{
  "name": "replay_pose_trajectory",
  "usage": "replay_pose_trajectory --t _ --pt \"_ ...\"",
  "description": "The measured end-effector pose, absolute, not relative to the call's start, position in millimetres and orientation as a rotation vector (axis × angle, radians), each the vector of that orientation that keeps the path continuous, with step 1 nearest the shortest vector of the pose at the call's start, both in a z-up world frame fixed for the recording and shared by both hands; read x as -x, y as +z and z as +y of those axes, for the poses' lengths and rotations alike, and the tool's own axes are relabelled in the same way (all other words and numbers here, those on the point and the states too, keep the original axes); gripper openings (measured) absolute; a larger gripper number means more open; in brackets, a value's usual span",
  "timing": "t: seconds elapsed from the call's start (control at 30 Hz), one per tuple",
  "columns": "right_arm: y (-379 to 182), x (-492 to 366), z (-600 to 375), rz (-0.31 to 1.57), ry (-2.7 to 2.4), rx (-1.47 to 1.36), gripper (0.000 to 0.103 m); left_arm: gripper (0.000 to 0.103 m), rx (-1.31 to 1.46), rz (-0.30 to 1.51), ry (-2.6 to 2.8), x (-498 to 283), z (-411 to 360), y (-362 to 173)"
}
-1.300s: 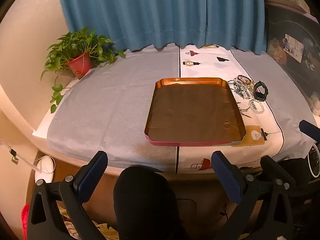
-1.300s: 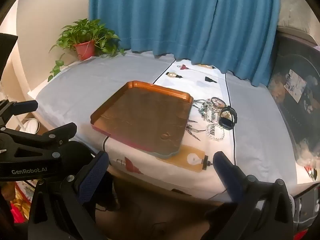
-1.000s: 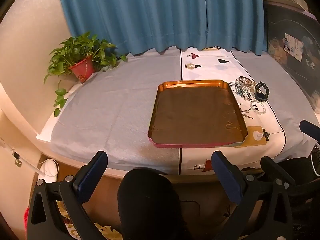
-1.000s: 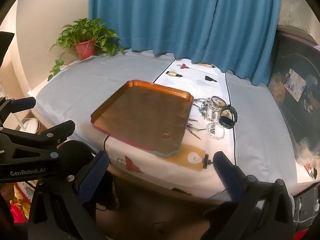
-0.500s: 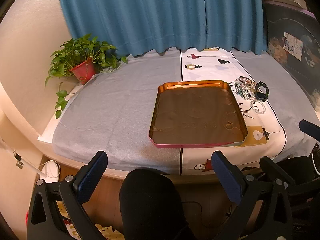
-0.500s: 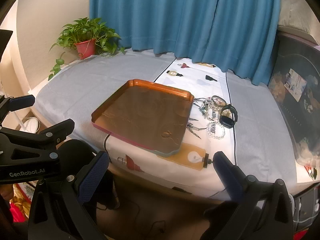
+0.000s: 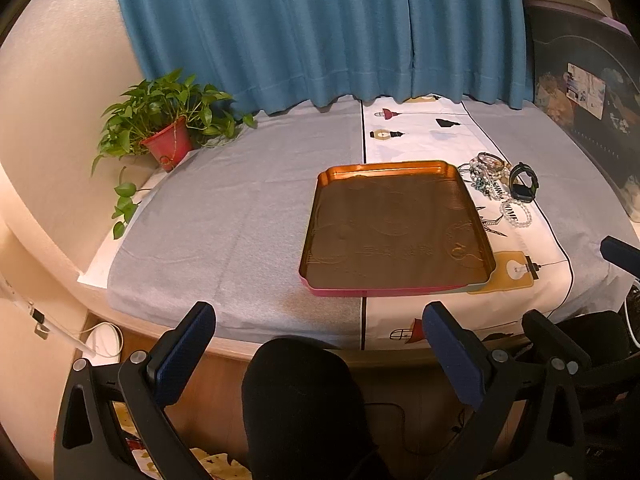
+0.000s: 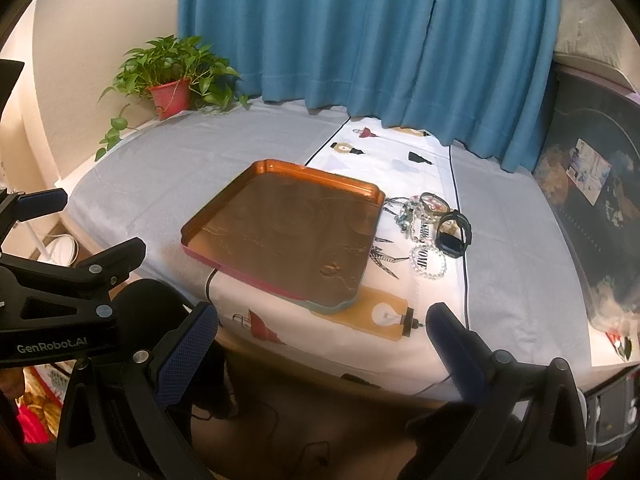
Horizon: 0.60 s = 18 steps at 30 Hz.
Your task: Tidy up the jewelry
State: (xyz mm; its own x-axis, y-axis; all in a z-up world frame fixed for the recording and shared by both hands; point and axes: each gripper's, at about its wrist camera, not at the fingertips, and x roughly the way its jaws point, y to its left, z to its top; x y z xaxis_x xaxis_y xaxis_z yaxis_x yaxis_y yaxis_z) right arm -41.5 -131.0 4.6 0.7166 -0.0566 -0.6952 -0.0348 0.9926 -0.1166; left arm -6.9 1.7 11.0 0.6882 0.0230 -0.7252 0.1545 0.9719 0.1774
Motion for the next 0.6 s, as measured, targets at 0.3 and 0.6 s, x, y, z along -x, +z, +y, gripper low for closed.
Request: replay_pose_trajectory --t 0.3,0.6 --pt "6.9 41.1 -137.4 0.776 -0.023 0.118 0.103 0.103 -0.231 0.809 -0.067 6.7 6.0 14.6" --pt "6.7 39.0 -138.3 0.776 -0.034 0.12 0.103 0.103 -0.227 0.809 -0.055 3.8 11.8 17.6"
